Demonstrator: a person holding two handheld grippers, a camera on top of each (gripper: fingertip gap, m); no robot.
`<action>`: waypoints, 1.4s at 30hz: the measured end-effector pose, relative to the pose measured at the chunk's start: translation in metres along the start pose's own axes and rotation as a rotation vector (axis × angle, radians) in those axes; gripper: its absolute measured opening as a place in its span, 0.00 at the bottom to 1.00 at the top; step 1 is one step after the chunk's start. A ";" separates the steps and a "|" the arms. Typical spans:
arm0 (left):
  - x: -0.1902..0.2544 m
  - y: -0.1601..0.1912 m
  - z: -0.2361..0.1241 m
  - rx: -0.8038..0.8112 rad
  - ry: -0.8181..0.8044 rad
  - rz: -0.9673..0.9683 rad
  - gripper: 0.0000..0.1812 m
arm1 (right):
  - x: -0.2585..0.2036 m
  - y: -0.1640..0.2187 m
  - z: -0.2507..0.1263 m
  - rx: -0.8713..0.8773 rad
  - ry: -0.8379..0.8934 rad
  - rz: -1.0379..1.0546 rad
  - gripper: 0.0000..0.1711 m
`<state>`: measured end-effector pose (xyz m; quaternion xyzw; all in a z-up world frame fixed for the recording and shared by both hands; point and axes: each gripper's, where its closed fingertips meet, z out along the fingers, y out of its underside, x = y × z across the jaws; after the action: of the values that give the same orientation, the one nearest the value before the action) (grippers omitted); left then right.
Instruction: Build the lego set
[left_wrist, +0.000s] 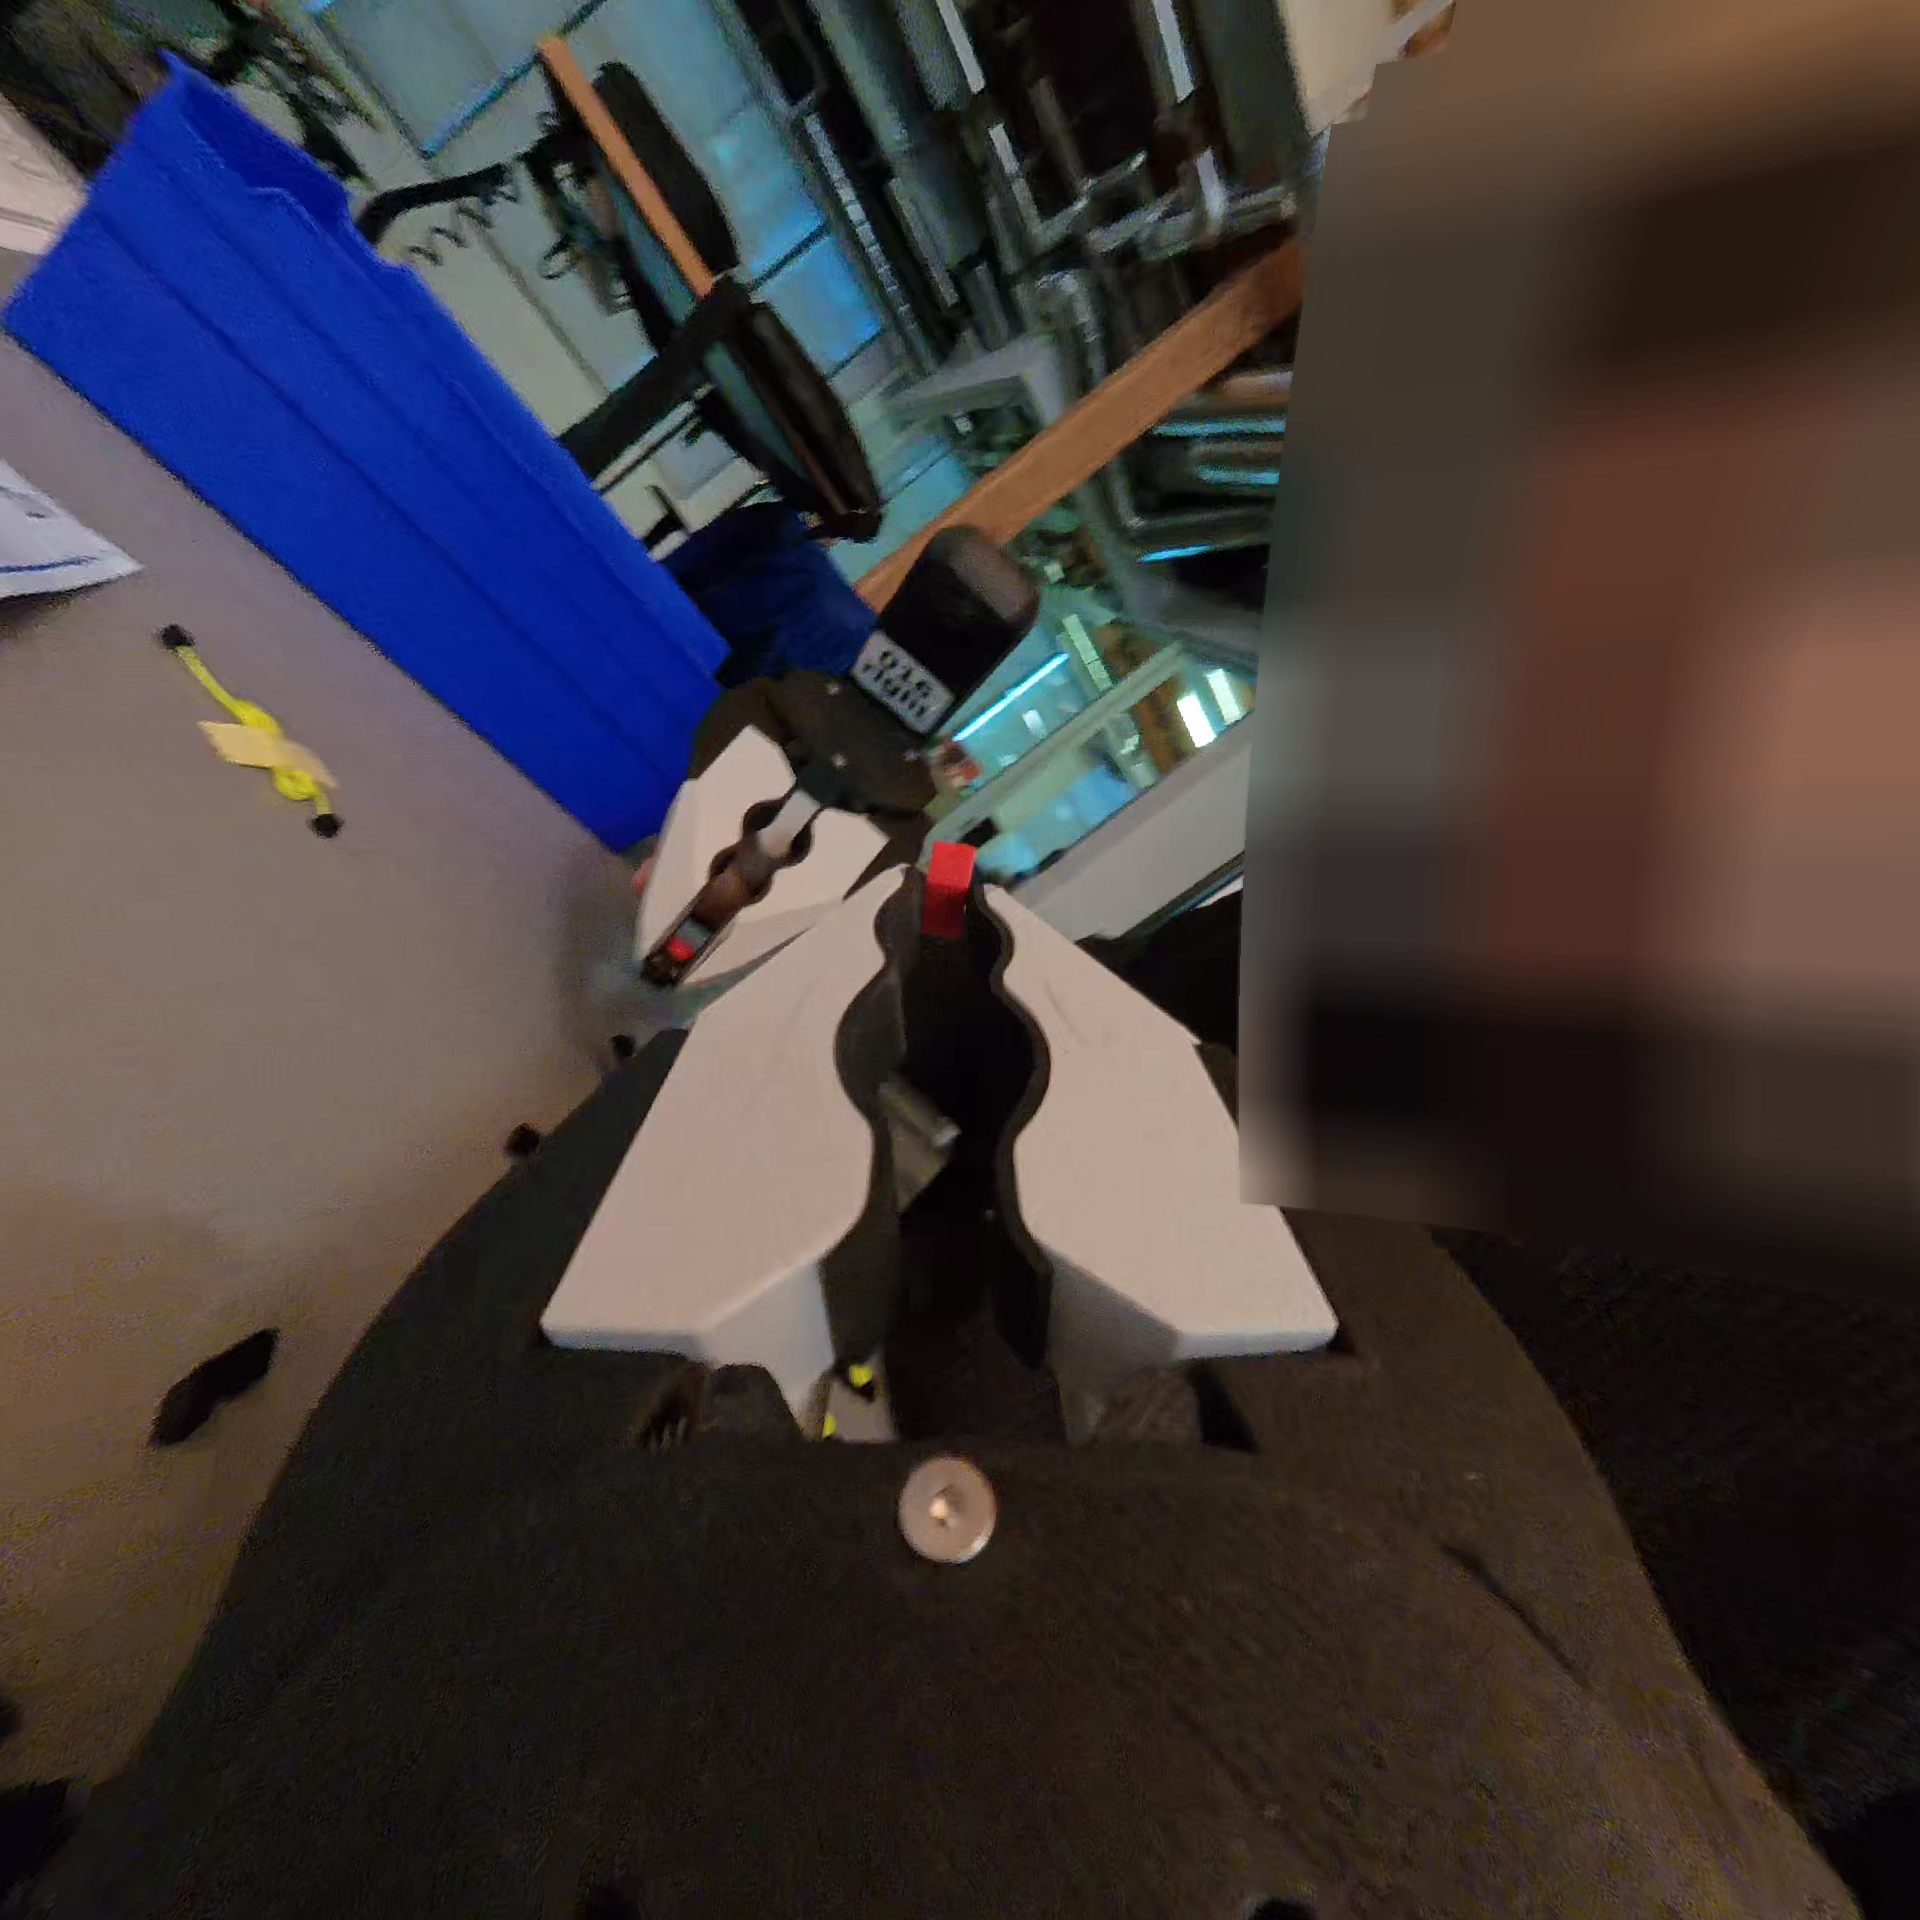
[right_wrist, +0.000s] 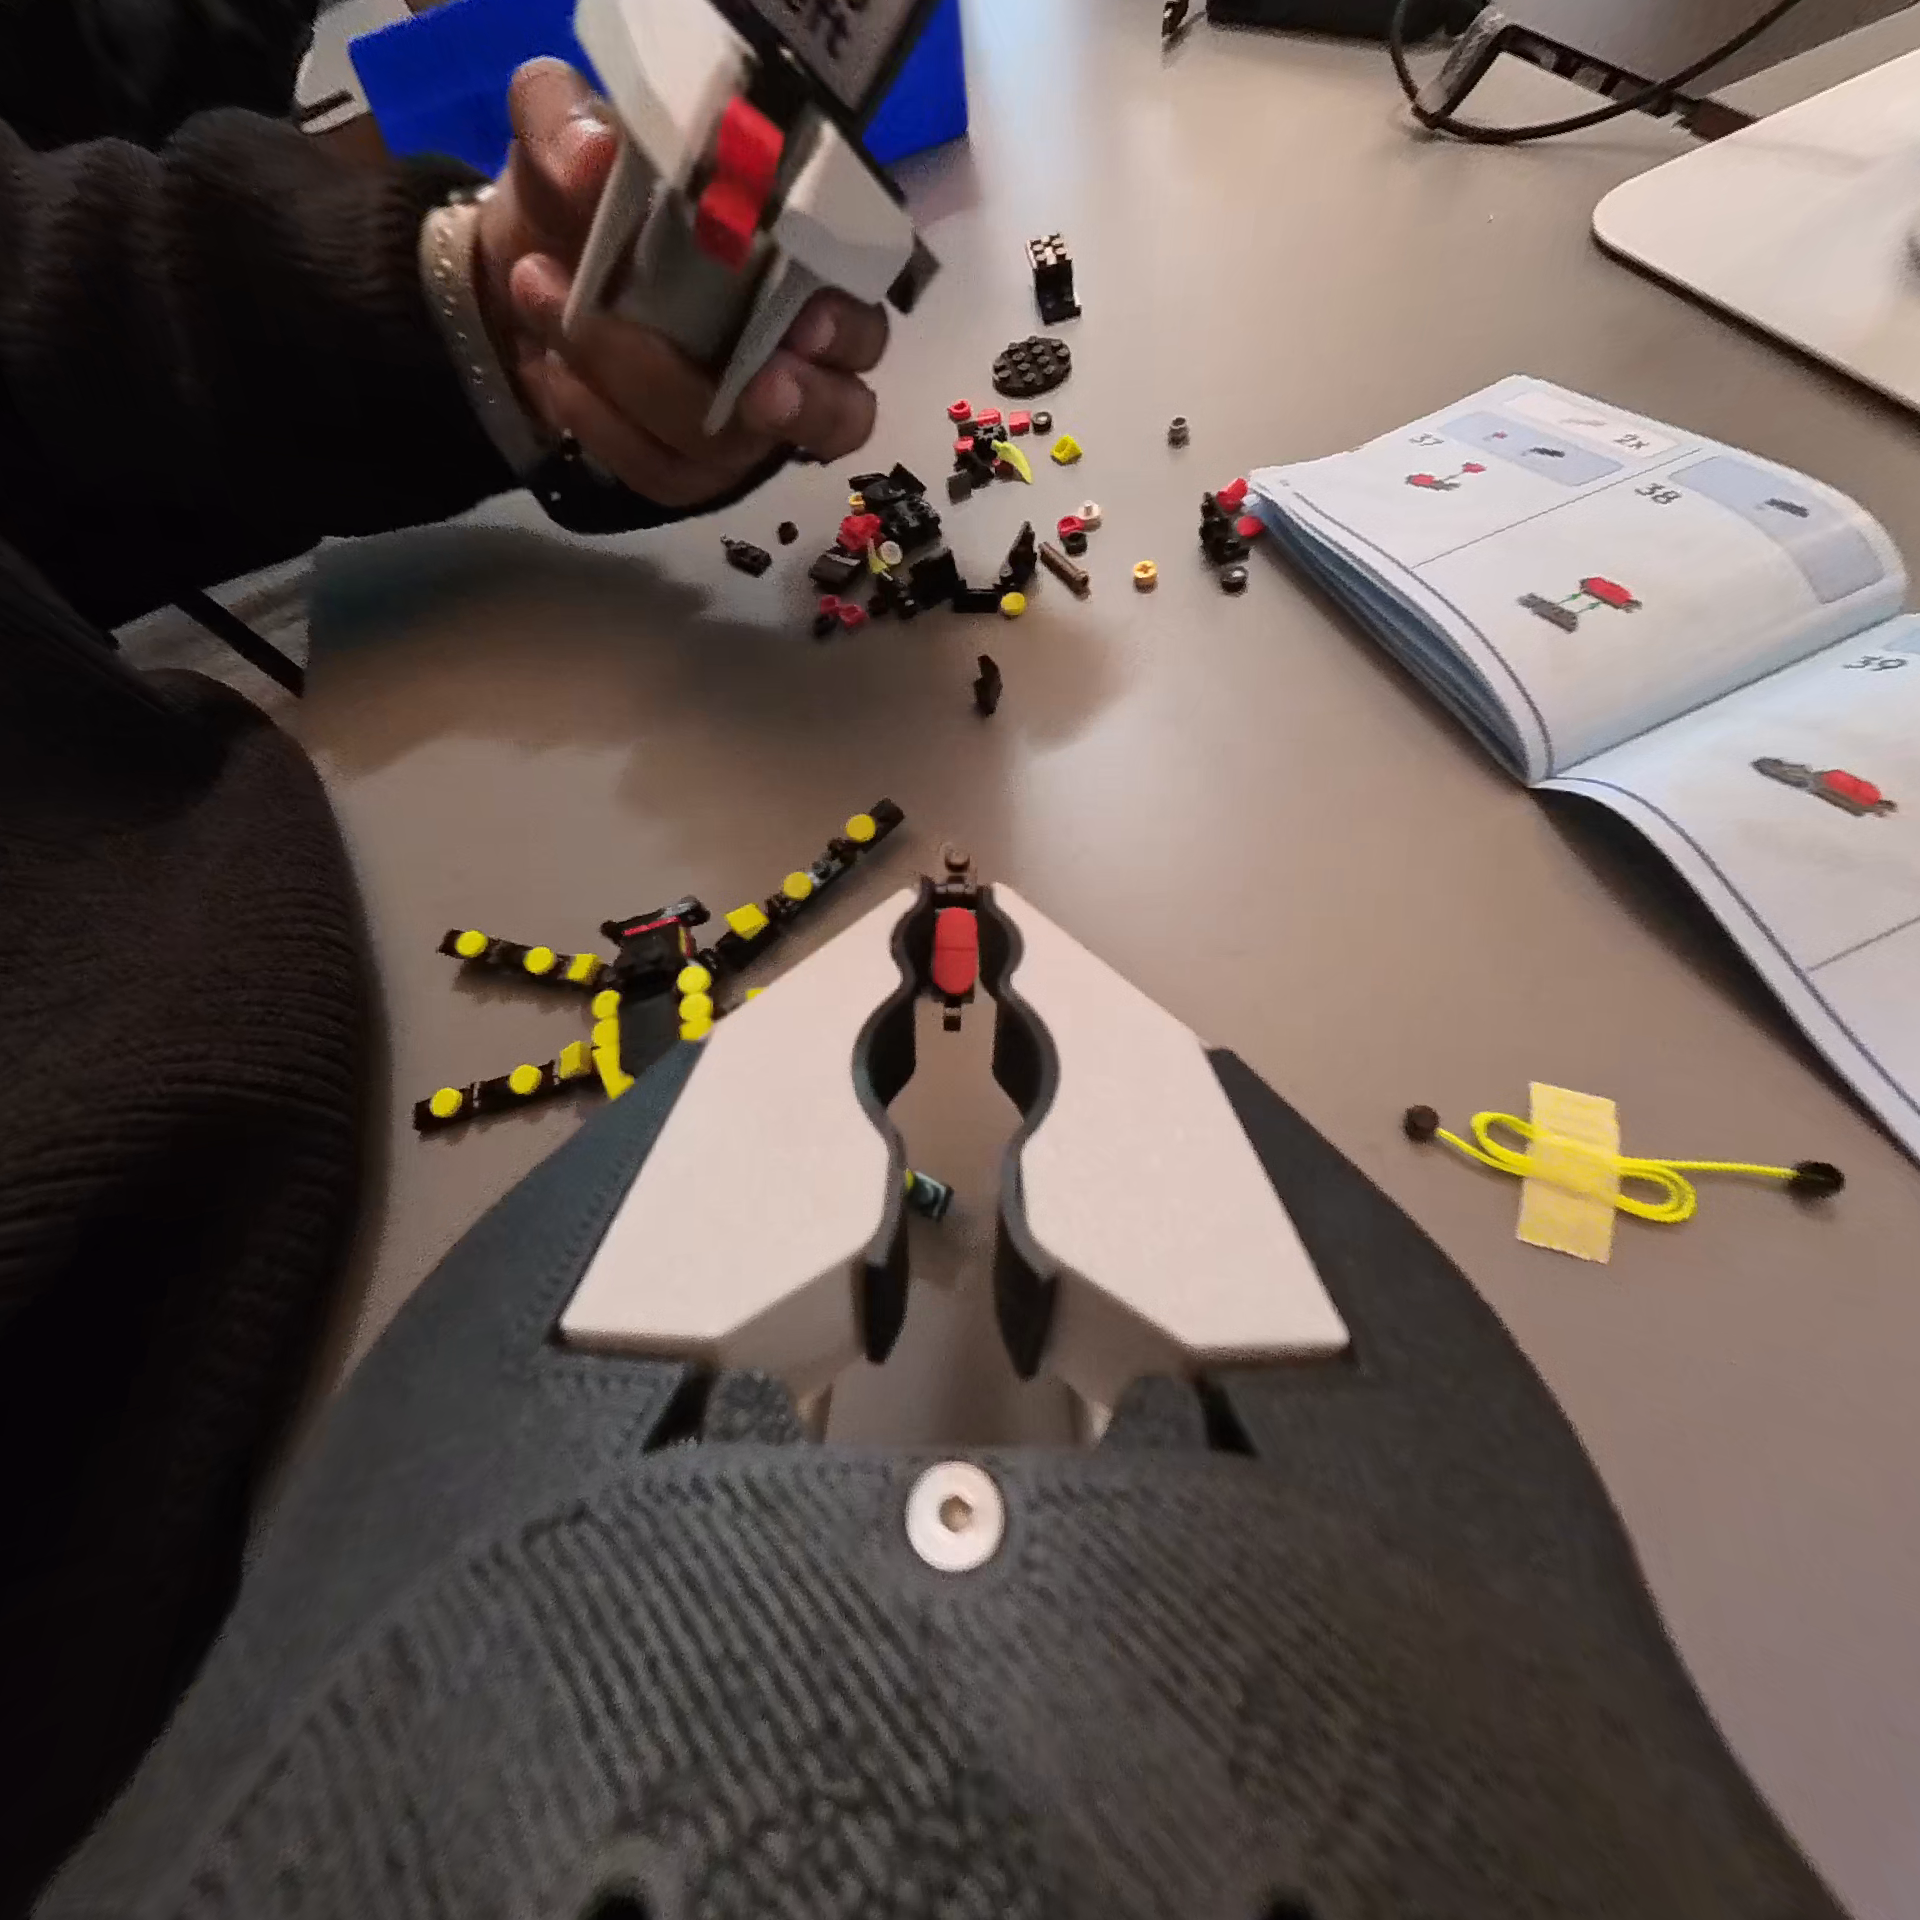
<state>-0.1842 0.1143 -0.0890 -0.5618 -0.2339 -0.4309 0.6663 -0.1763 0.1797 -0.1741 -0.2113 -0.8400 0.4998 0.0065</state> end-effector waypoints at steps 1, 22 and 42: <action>-0.002 0.005 0.000 -0.019 -0.047 0.036 0.02 | 0.002 0.000 -0.002 0.002 0.014 -0.008 0.03; -0.060 0.065 -0.017 -0.387 -0.726 0.689 0.03 | -0.014 -0.006 0.015 0.023 0.041 -0.150 0.03; -0.070 0.087 -0.006 -0.689 -0.880 1.182 0.03 | -0.039 0.001 0.045 -0.183 0.284 -0.699 0.03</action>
<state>-0.1486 0.1300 -0.1942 -0.8840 0.0068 0.2044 0.4204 -0.1501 0.1279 -0.1896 0.0209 -0.8931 0.3564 0.2738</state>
